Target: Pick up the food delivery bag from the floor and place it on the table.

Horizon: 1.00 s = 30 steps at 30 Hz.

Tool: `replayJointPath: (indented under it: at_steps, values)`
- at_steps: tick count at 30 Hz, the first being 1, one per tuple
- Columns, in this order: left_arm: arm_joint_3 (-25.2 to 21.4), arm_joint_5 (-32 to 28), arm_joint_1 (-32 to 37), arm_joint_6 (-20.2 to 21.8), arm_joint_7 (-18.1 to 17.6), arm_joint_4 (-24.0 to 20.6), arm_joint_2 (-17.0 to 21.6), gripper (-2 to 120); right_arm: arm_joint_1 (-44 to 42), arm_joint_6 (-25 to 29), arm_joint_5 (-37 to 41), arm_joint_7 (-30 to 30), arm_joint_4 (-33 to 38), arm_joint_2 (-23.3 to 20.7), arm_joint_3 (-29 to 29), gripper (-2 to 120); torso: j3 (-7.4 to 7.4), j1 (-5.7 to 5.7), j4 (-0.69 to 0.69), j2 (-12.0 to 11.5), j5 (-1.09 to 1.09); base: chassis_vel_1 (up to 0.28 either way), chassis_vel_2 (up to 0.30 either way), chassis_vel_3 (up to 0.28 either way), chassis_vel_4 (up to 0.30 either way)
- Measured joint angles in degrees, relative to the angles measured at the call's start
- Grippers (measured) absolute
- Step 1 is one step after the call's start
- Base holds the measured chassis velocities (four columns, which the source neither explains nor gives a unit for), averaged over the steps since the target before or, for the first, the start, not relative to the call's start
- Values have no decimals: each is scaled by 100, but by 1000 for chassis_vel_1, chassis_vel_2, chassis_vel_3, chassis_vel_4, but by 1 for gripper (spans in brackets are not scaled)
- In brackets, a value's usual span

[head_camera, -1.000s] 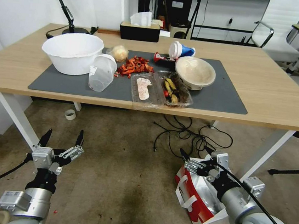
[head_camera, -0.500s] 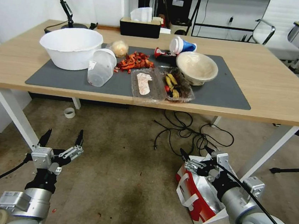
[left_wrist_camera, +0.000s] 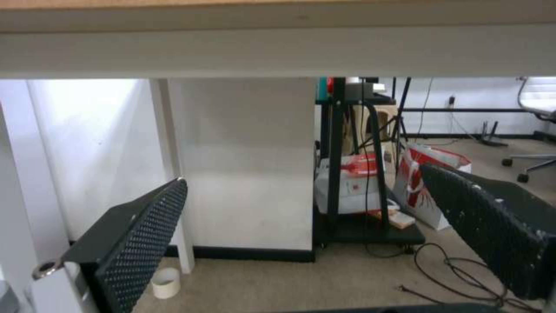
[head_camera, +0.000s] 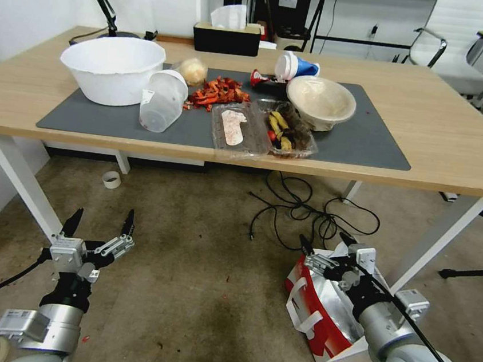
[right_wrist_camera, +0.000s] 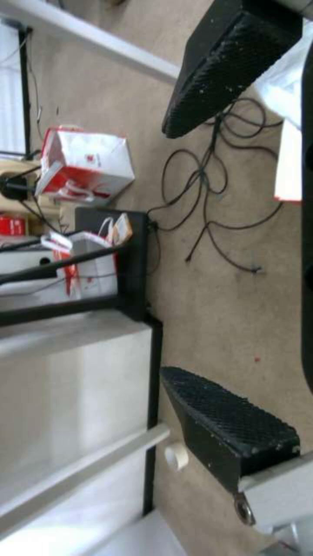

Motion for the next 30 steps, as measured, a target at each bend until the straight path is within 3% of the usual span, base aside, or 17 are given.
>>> replayJointPath:
  at_steps: [21,30]
  values:
    - [-20,-37,-13,-10,-13,20,20,100,-16,64,0,-10,-67,6,-28,100,-259,-137,0,-394,-1,0,0,0,0]
    - [-24,-59,-25,-29,-15,24,27,100,-14,42,0,-77,-51,0,-43,100,-443,-205,0,-647,-1,0,0,0,0]
